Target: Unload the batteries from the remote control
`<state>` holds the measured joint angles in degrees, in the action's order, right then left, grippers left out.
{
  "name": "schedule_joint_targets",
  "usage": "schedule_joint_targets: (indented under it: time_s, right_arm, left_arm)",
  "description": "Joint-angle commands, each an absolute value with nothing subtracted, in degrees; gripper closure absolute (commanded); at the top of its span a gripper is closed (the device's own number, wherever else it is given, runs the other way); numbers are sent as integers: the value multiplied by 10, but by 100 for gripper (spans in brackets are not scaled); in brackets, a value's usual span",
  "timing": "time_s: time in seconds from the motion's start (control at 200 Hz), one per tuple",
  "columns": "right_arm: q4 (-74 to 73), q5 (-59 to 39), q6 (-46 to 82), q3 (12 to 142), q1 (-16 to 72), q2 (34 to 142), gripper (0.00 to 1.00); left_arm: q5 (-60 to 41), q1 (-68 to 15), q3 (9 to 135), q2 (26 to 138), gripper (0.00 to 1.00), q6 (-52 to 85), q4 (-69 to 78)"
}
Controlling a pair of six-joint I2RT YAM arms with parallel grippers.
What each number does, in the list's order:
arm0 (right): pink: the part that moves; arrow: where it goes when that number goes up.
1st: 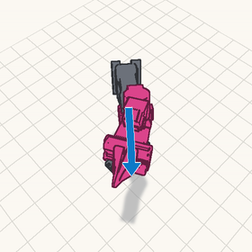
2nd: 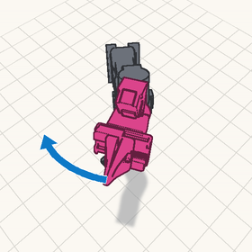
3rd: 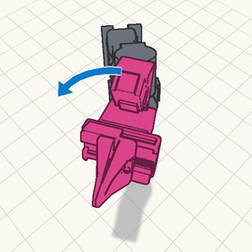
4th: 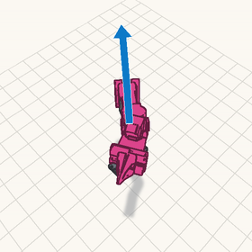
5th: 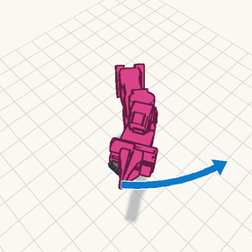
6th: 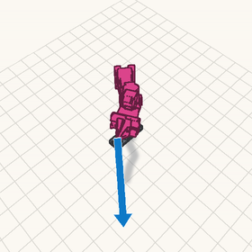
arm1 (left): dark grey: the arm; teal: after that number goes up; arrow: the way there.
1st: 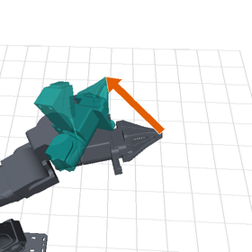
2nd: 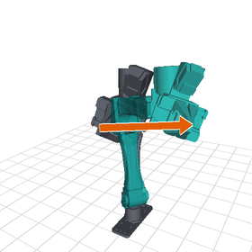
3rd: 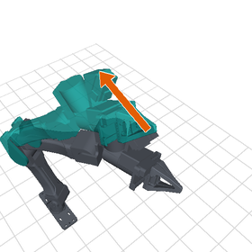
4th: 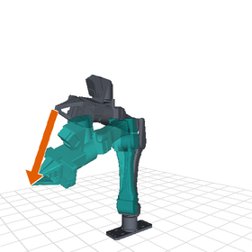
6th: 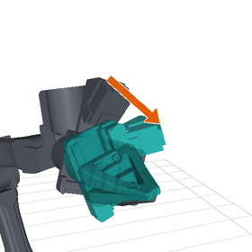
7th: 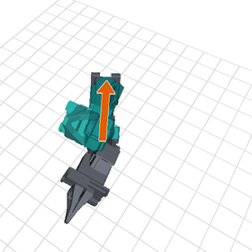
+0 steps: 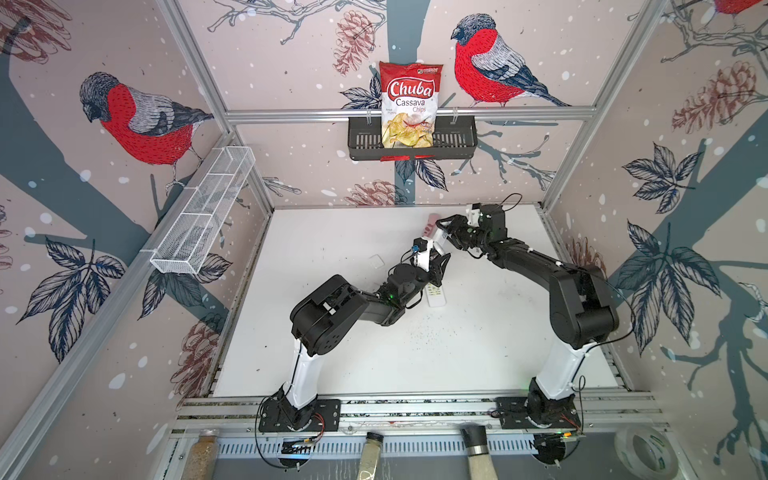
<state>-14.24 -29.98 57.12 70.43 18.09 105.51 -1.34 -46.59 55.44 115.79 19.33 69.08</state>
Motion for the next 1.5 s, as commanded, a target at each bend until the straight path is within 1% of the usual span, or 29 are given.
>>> schedule_joint_targets:
  time_s: [0.0, 0.16, 0.29, 0.48, 0.861, 1.081, 1.246, 1.321, 1.366, 1.436, 1.496]
  right_arm:
    - [-151, -299, 564, 704, 182, 1054, 80]
    - [-153, -300, 564, 702, 179, 1056, 80]
    - [-156, -301, 564, 700, 179, 1059, 81]
    - [-155, -301, 563, 698, 178, 1060, 81]
    - [-131, -291, 537, 701, 171, 1065, 81]
    - [-86, -281, 502, 720, 170, 1070, 81]
    - [15, -269, 428, 772, 170, 1083, 81]
    - [77, -262, 387, 808, 170, 1093, 81]
    - [118, -255, 361, 835, 171, 1100, 80]
    - [184, -240, 318, 877, 172, 1112, 80]
    - [245, -230, 281, 916, 175, 1126, 80]
  left_arm:
    - [-28, -468, 563, 1159, 72, 192, 700]
    - [-34, -472, 560, 1159, 73, 191, 701]
    - [-30, -472, 553, 1158, 78, 193, 703]
    - [-29, -473, 538, 1143, 81, 190, 712]
    - [-9, -478, 446, 1048, 82, 185, 740]
    - [4, -477, 407, 993, 82, 177, 715]
    - [22, -462, 382, 955, 82, 178, 672]
    - [31, -447, 366, 935, 78, 193, 655]
    - [35, -437, 357, 925, 73, 202, 643]
    - [43, -427, 343, 907, 60, 210, 625]
    - [58, -425, 338, 892, 47, 210, 600]
